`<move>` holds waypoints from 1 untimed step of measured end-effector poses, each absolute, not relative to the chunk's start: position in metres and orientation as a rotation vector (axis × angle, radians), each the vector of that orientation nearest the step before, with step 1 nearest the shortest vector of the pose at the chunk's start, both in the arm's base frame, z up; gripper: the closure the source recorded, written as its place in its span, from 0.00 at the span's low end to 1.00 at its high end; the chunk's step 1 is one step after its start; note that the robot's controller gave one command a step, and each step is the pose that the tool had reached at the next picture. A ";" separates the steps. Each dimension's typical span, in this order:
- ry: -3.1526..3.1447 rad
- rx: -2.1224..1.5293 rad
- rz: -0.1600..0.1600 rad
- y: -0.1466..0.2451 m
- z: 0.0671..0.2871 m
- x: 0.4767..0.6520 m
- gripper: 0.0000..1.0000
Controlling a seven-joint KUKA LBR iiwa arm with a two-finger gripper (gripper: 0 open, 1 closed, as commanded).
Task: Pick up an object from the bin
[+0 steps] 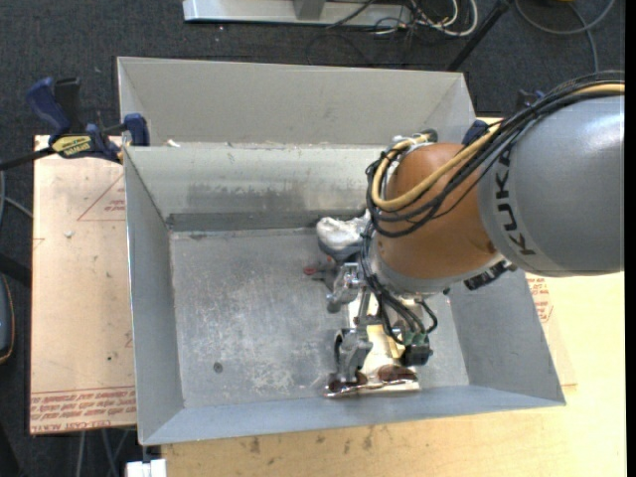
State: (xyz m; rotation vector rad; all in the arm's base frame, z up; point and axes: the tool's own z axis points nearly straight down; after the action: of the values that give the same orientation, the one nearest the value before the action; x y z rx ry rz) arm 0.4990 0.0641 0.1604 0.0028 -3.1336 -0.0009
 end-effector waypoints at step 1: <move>-3.142 -0.001 -0.002 0.064 0.165 0.501 0.00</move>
Offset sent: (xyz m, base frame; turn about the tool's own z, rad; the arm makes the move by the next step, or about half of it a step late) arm -0.0052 -0.0854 -0.0210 -0.2052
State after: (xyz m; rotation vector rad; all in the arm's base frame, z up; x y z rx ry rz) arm 0.5010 0.0637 0.1645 -0.0007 -3.1415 -0.0019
